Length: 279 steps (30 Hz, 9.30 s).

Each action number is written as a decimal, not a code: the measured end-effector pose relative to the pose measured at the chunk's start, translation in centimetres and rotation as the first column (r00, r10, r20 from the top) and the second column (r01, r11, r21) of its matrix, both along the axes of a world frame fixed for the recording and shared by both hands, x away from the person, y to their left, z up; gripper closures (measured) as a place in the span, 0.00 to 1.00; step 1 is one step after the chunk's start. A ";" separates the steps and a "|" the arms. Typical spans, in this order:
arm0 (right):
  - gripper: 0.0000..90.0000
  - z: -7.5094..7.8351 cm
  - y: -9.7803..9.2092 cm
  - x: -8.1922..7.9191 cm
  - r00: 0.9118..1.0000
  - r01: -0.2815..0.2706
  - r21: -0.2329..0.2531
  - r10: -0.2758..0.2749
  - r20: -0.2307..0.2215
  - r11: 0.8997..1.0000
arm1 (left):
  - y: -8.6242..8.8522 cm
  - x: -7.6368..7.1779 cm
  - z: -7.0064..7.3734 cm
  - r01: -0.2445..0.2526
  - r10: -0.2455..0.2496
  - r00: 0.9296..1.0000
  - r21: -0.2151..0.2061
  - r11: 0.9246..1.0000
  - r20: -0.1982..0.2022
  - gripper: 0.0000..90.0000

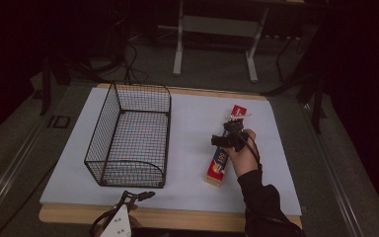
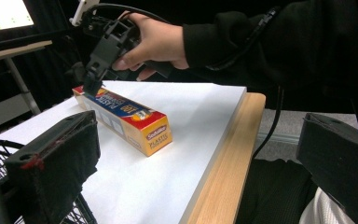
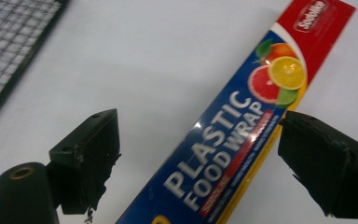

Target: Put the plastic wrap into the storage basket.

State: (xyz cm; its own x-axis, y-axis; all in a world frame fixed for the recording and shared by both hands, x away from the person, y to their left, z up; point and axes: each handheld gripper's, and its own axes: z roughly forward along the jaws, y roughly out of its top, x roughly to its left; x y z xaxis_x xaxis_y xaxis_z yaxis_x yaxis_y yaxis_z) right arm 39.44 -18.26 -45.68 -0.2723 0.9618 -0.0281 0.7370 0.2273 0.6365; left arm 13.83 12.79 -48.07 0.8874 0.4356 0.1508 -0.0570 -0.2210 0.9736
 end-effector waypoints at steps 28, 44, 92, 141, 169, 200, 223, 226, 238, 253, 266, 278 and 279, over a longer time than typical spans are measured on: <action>0.16 -2.1 -0.6 5.5 0.934 0.270 -0.024 -0.267 -0.239 0.963 | -0.1 -0.1 0.0 0.013 -0.013 1.000 0.013 1.000 -0.009 0.00; 0.26 -4.9 -0.7 5.3 0.885 0.348 0.009 -0.326 -0.332 0.937 | -0.1 0.0 -0.1 0.008 -0.008 1.000 0.028 1.000 -0.008 0.00; 0.43 0.0 1.0 4.6 0.940 0.143 0.004 -0.134 -0.314 0.990 | -0.4 0.1 -0.3 0.012 -0.012 1.000 0.046 0.999 -0.012 0.00; 0.44 13.6 14.2 1.7 0.974 -0.225 0.084 0.227 -0.007 0.971 | -0.3 0.0 -0.2 0.024 -0.024 1.000 0.042 0.999 -0.016 0.00; 0.43 12.6 24.5 1.9 0.918 -0.396 0.080 0.391 0.070 0.915 | 0.0 -0.6 -0.2 0.020 -0.019 1.000 0.041 0.999 -0.021 0.00; 0.43 5.4 27.4 1.5 0.903 -0.429 0.076 0.429 0.013 0.900 | 0.1 -0.8 -0.2 0.018 -0.017 1.000 0.046 0.999 -0.016 0.00; 0.42 2.0 26.2 1.7 0.910 -0.406 0.069 0.410 -0.068 0.911 | -0.1 -0.7 -0.3 0.020 -0.019 1.000 0.059 0.998 -0.018 0.00; 0.42 1.7 25.8 2.0 0.916 -0.388 0.085 0.394 -0.080 0.918 | -0.1 -0.7 -0.4 0.022 -0.021 1.000 0.061 0.998 -0.021 0.00; 0.32 2.3 24.9 2.0 0.902 -0.418 0.098 0.425 -0.070 0.903 | -0.2 -0.7 -0.4 0.027 -0.025 0.999 0.066 0.997 -0.023 0.00; 0.14 6.1 19.8 1.0 0.870 -0.490 0.154 0.494 0.016 0.858 | -0.5 -0.5 -0.6 0.031 -0.029 0.999 0.082 0.996 -0.033 0.00; 0.16 6.4 13.1 0.1 0.868 -0.497 0.098 0.493 0.064 0.862 | -0.6 -0.3 -0.7 0.035 -0.031 0.999 0.083 0.996 -0.045 0.00; 0.16 4.6 7.6 -1.9 0.862 -0.505 0.084 0.497 0.103 0.859 | -0.8 -0.2 -0.8 0.038 -0.034 0.998 0.091 0.995 -0.046 0.00; 0.17 4.4 7.3 -2.1 0.860 -0.507 0.073 0.499 0.104 0.859 | -0.8 -0.2 -0.8 0.040 -0.036 0.998 0.093 0.995 -0.046 0.00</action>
State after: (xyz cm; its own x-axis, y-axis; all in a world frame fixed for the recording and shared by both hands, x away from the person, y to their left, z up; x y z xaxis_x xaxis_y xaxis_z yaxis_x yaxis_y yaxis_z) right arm 37.37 -10.94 -41.28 -0.7204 0.6934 0.0140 0.4849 0.4892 0.7249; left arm 13.58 11.97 -48.91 0.9096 0.3875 0.1499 -0.0246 -0.3099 0.9504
